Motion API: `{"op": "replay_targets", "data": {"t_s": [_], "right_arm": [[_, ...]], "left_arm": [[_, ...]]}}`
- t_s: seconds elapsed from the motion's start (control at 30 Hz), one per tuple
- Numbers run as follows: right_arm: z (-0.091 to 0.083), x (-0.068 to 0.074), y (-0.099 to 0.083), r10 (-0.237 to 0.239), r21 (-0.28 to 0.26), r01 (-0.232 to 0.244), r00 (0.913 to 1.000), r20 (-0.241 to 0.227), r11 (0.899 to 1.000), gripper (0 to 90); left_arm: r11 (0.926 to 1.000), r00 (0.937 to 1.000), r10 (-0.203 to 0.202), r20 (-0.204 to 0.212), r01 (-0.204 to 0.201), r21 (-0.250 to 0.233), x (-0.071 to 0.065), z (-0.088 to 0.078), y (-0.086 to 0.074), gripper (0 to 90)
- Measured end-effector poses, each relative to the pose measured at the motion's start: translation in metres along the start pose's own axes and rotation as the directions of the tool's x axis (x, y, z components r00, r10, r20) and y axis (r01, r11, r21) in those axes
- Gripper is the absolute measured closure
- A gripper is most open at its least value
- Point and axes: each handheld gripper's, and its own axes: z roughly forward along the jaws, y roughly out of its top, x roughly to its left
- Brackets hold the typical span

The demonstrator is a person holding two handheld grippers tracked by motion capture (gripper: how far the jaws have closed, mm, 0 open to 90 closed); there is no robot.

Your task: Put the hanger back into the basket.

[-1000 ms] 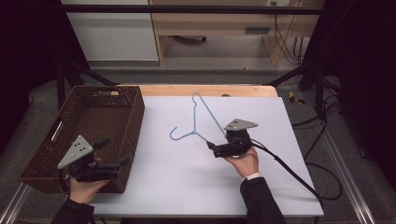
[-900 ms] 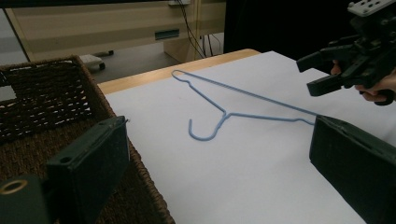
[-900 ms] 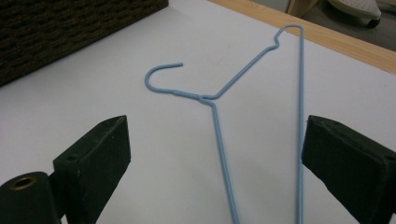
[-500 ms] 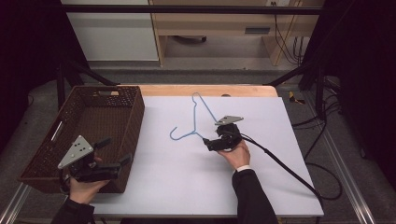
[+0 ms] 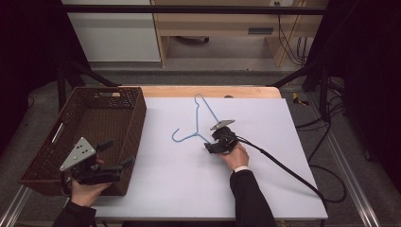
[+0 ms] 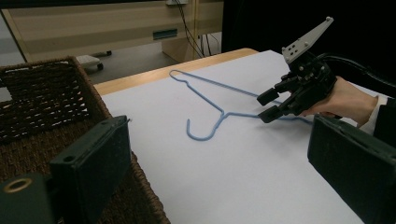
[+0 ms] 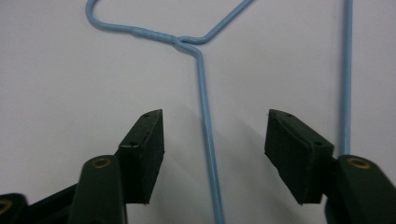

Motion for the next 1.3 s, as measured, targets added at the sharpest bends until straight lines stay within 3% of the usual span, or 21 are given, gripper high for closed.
{"op": "replay_targets", "data": {"t_s": [0.07, 0.27, 0.53, 0.6, 0.83, 1.3], "right_arm": [[0.001, -0.0001, -0.0007, -0.013, 0.011, 0.013, 0.9999, -0.005, 1.0, 46.8], [0.0036, 0.001, -0.0023, -0.022, 0.03, 0.023, 0.9996, -0.017, 0.999, 58.4], [0.0024, -0.0011, -0.0002, 0.007, 0.054, -0.004, 0.999, -0.044, 0.999, 77.5], [0.0023, -0.0004, 0.0003, 0.029, 0.059, -0.026, 0.9986, -0.044, 0.998, 78.7], [0.0017, -0.002, 0.0009, -0.005, 0.073, 0.008, 0.9992, -0.04, 0.997, 86.0], [-0.0011, -0.0044, 0.0019, -0.006, 0.083, 0.01, 0.9985, -0.054, 0.997, 87.3]], "left_arm": [[1.0, 1.0, -0.003, 0.002, 0.003, 0.002, -0.0002, 0.0004, -0.0003, 6.3], [1.0, 1.0, 0.001, 0.005, -0.001, 0.005, -0.0009, 0.0014, -0.0006, 6.5], [0.9999, 1.0, 0.004, 0.008, -0.004, 0.009, -0.0018, 0.0022, -0.001, 7.0], [0.9999, 1.0, 0.004, 0.009, -0.004, 0.009, -0.0019, 0.0022, -0.0009, 7.1], [0.9999, 0.9999, 0.004, 0.014, -0.004, 0.013, -0.0026, 0.0029, -0.0013, 7.5], [0.9999, 0.9999, 0.005, 0.011, -0.006, 0.013, -0.003, 0.003, -0.0011, 7.9]]}}
